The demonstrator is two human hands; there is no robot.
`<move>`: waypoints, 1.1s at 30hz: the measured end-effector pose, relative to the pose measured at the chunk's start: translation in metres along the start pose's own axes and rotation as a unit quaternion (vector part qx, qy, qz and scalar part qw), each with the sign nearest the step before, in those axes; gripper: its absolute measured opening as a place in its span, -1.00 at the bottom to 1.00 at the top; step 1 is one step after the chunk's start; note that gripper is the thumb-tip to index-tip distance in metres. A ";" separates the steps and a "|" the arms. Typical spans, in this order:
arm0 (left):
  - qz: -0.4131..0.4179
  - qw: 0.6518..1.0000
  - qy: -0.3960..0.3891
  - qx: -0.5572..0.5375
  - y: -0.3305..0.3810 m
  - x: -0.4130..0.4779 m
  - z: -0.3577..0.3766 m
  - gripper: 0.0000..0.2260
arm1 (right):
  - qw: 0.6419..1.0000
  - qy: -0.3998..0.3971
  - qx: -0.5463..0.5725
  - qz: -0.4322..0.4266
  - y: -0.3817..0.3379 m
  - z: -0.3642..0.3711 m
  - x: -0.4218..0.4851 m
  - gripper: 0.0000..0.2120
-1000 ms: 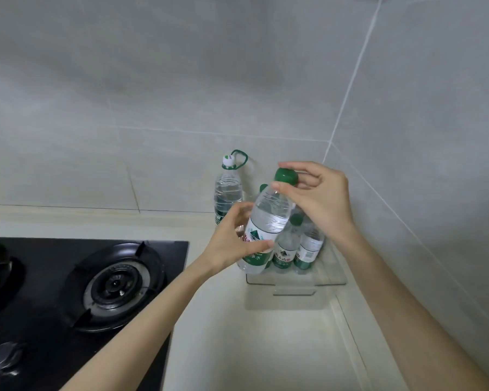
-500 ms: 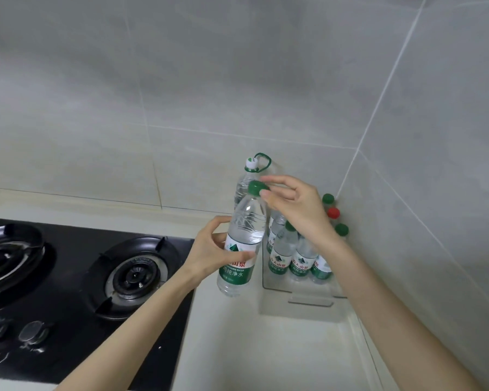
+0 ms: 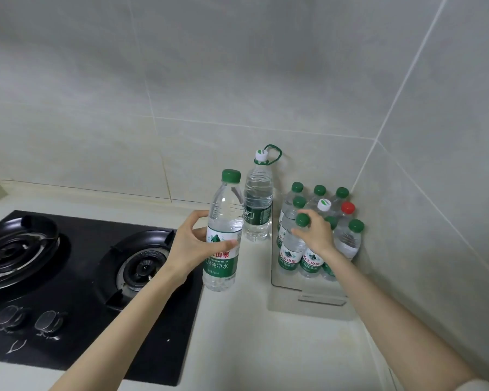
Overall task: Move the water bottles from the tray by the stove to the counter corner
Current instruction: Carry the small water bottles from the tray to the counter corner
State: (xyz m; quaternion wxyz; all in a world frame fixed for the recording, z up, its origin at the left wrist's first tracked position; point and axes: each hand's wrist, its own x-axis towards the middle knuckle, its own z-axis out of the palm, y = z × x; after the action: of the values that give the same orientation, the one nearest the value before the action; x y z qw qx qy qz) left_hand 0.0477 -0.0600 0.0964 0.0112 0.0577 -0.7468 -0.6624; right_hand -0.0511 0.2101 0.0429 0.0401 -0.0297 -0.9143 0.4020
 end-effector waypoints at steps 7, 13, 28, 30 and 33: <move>0.001 1.000 -0.007 0.014 0.000 -0.006 0.006 -0.46 | 0.989 0.072 0.127 -0.032 0.032 0.016 -0.005 -0.60; 0.010 1.000 0.004 0.013 0.006 -0.016 0.001 -0.48 | 0.980 0.096 0.168 -0.057 0.005 0.005 -0.016 -0.67; 0.066 0.990 0.120 0.022 0.037 -0.068 -0.043 -0.44 | 0.936 0.005 0.267 -0.230 -0.132 -0.060 -0.059 -0.62; 0.068 0.988 0.141 0.022 0.039 -0.080 -0.051 -0.43 | 0.929 -0.008 0.283 -0.239 -0.144 -0.058 -0.067 -0.63; 0.067 0.981 0.180 0.018 0.040 -0.104 -0.065 -0.39 | 0.920 -0.055 0.288 -0.260 -0.165 -0.045 -0.086 -0.64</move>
State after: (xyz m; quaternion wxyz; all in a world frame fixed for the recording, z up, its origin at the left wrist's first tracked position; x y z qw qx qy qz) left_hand 0.1543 -0.1096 0.1504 0.1890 0.1256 -0.7467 -0.6252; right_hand 0.0354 0.1245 0.1909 0.0995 0.2443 -0.7350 0.6247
